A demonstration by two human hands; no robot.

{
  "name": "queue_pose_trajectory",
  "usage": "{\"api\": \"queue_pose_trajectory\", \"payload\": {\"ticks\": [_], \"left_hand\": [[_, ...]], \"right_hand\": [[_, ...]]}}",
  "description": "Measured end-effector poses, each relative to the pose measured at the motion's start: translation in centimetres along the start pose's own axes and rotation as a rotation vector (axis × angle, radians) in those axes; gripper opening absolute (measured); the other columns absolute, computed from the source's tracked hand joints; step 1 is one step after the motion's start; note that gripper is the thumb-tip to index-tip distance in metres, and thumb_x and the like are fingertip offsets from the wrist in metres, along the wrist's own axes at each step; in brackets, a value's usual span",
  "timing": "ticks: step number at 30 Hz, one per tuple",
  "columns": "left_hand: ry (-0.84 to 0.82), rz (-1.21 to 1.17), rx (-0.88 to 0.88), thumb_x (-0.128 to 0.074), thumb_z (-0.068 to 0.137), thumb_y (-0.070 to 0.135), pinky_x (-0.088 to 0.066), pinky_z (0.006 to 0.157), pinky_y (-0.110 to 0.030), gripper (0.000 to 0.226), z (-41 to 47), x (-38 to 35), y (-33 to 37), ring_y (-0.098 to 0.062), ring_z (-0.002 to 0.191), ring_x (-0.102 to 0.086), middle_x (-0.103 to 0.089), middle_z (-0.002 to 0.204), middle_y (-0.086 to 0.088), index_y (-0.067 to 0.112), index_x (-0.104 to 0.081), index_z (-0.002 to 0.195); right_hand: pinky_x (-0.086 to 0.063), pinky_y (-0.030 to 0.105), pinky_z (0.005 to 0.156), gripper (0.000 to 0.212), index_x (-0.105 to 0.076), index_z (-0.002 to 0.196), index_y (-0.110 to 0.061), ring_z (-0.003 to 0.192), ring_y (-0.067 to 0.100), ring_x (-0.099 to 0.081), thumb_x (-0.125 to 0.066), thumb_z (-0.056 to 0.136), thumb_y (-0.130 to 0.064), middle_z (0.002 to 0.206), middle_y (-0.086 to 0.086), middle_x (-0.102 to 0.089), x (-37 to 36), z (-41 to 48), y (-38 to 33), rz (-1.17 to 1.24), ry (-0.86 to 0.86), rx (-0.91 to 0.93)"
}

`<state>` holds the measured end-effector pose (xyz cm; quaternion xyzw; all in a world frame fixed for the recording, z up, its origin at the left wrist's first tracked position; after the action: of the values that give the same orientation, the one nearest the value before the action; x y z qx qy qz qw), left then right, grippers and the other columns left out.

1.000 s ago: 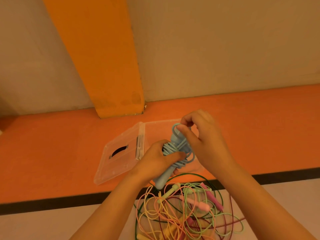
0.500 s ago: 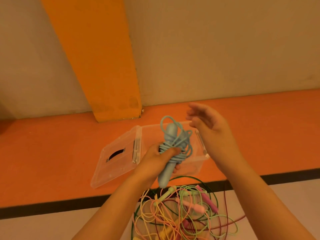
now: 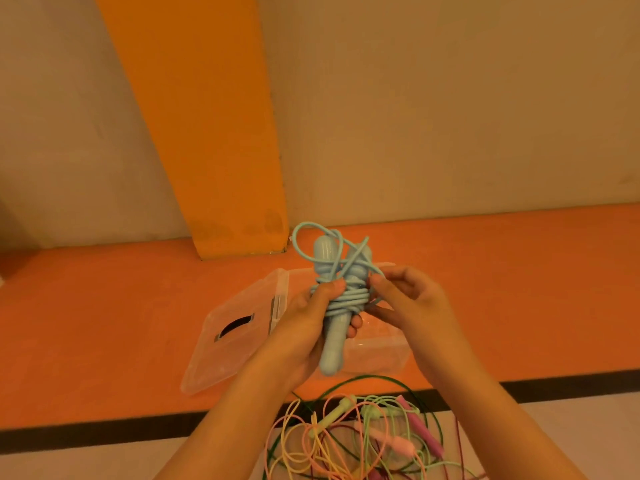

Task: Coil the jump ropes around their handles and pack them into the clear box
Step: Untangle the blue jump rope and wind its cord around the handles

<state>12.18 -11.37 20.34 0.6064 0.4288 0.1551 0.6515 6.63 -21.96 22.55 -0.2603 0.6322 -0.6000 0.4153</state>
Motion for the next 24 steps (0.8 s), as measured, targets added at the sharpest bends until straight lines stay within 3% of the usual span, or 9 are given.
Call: {"api": "queue_pose_trajectory", "payload": {"ticks": [6, 9, 13, 17, 21, 24], "left_hand": [[0.051, -0.061, -0.036, -0.055, 0.083, 0.025, -0.046, 0.044, -0.022, 0.027, -0.1, 0.7, 1.1, -0.015, 0.049, -0.056, -0.061, 0.064, -0.009, 0.001, -0.06, 0.096], [0.03, -0.011, -0.044, -0.049, 0.094, 0.017, -0.047, 0.046, -0.022, 0.019, -0.4, 0.4, 1.3, -0.015, 0.052, -0.058, -0.063, 0.066, -0.008, 0.002, -0.06, 0.097], [-0.017, 0.061, -0.086, -0.066, 0.083, 0.021, -0.048, 0.047, -0.024, 0.021, -0.6, -0.2, 1.5, -0.017, 0.054, -0.06, -0.065, 0.068, -0.01, 0.003, -0.063, 0.094], [-0.065, 0.08, -0.086, -0.067, 0.082, 0.02, -0.048, 0.049, -0.024, 0.03, -0.7, -0.8, 1.6, -0.019, 0.056, -0.062, -0.068, 0.072, -0.008, 0.001, -0.058, 0.103], [-0.075, 0.131, -0.121, -0.065, 0.085, 0.015, -0.05, 0.051, -0.026, 0.021, -0.7, -1.2, 2.2, -0.024, 0.063, -0.067, -0.07, 0.082, -0.009, 0.01, -0.058, 0.104], [-0.042, 0.15, -0.148, -0.057, 0.092, 0.008, -0.052, 0.057, -0.027, 0.013, -0.8, -1.1, 2.4, -0.021, 0.07, -0.069, -0.071, 0.085, -0.005, 0.016, -0.058, 0.101]], "right_hand": [[-0.055, 0.022, 0.069, 0.026, -0.065, 0.081, -0.008, 0.079, 0.011, -0.065, -0.046, 0.093, 0.003, 0.08, 0.004, -0.067, -1.4, -0.7, -1.1, 0.094, -0.043, 0.069], [-0.057, 0.024, 0.069, 0.022, -0.068, 0.081, -0.01, 0.08, 0.014, -0.066, -0.053, 0.089, 0.005, 0.082, 0.007, -0.069, -1.0, -0.8, -1.4, 0.062, -0.005, 0.108], [-0.057, 0.028, 0.068, 0.014, -0.07, 0.083, -0.01, 0.078, 0.013, -0.065, -0.061, 0.085, 0.001, 0.085, 0.009, -0.07, -0.3, -1.3, -2.5, -0.096, 0.026, 0.197], [-0.053, 0.029, 0.063, 0.013, -0.069, 0.08, -0.013, 0.065, 0.01, -0.062, -0.065, 0.083, -0.002, 0.083, 0.013, -0.066, -0.1, -1.7, -3.7, -0.223, 0.036, 0.289], [-0.052, 0.032, 0.064, 0.01, -0.067, 0.078, -0.012, 0.062, 0.01, -0.061, -0.067, 0.082, -0.003, 0.08, 0.016, -0.064, 0.5, -1.3, -3.8, -0.214, 0.055, 0.276], [-0.049, 0.02, 0.061, 0.018, -0.069, 0.079, -0.016, 0.065, 0.006, -0.059, -0.066, 0.082, 0.001, 0.085, 0.017, -0.063, 0.3, -1.4, -4.1, -0.234, 0.039, 0.309]]}}
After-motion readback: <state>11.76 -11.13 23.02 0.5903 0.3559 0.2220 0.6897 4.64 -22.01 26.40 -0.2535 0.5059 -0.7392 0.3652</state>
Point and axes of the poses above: each hand's wrist, its own z-axis towards the middle knuckle, its own x-axis out of the back of the hand, y = z × x, the point moved 10 cm from there along z, towards the middle knuckle
